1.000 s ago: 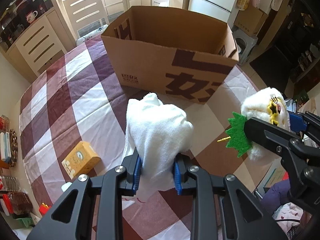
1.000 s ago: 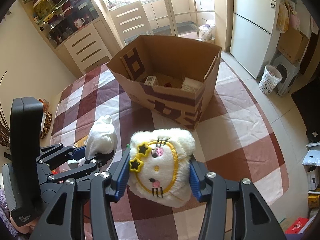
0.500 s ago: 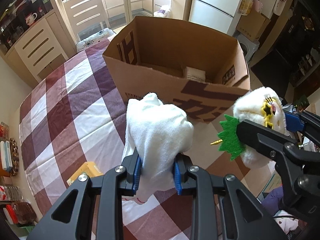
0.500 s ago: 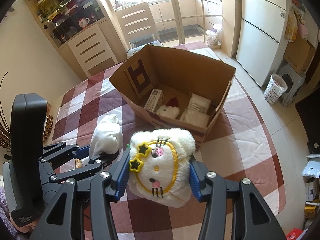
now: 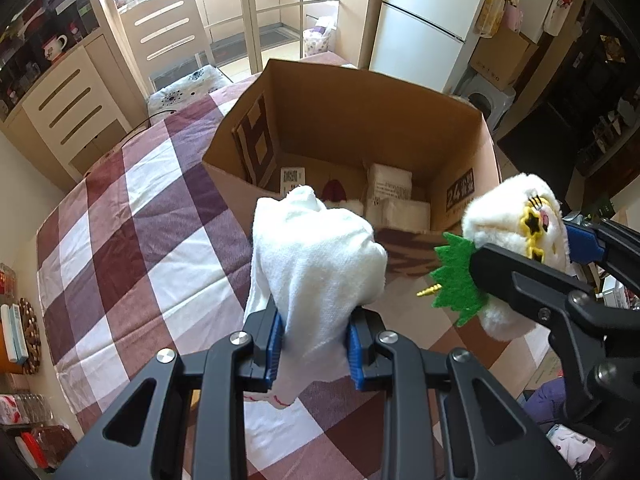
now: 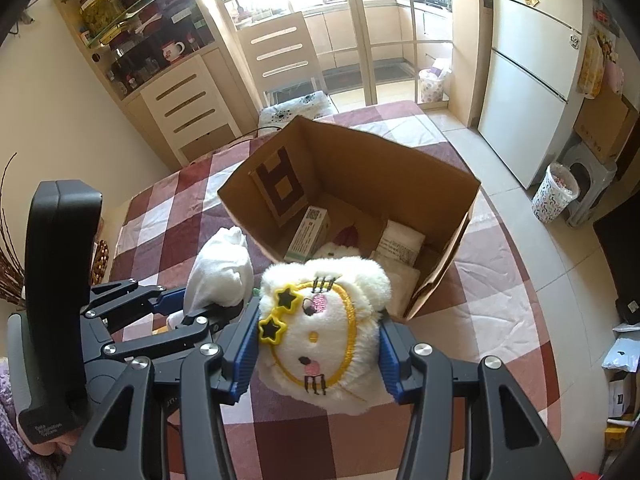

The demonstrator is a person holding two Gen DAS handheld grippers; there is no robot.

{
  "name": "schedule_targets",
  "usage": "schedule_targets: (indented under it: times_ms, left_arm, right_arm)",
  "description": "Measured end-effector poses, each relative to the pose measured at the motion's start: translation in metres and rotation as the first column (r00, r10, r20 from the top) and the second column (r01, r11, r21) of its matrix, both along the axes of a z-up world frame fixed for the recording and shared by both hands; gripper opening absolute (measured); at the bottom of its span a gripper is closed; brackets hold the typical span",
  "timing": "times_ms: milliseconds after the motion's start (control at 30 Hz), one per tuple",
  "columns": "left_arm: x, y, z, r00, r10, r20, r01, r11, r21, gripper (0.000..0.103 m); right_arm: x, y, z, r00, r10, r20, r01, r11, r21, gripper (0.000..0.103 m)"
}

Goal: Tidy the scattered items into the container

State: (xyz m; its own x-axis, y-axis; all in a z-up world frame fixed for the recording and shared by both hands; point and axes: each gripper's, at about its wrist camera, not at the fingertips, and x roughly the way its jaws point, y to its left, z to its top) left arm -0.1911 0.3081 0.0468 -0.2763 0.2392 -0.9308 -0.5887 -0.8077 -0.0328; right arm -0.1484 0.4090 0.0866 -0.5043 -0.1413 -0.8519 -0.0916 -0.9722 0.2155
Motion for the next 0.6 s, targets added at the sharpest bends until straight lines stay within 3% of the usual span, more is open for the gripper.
schedule_targets:
  times_ms: [600]
  left_arm:
    - [-0.050,0.031,0.034,0.999,-0.031,-0.034,0.033,0.998,0.060,0.027]
  right_arm:
    - [-0.037,0.029,0.020,0.998,-0.026,-0.064,0.028,0.999,0.030,0.052]
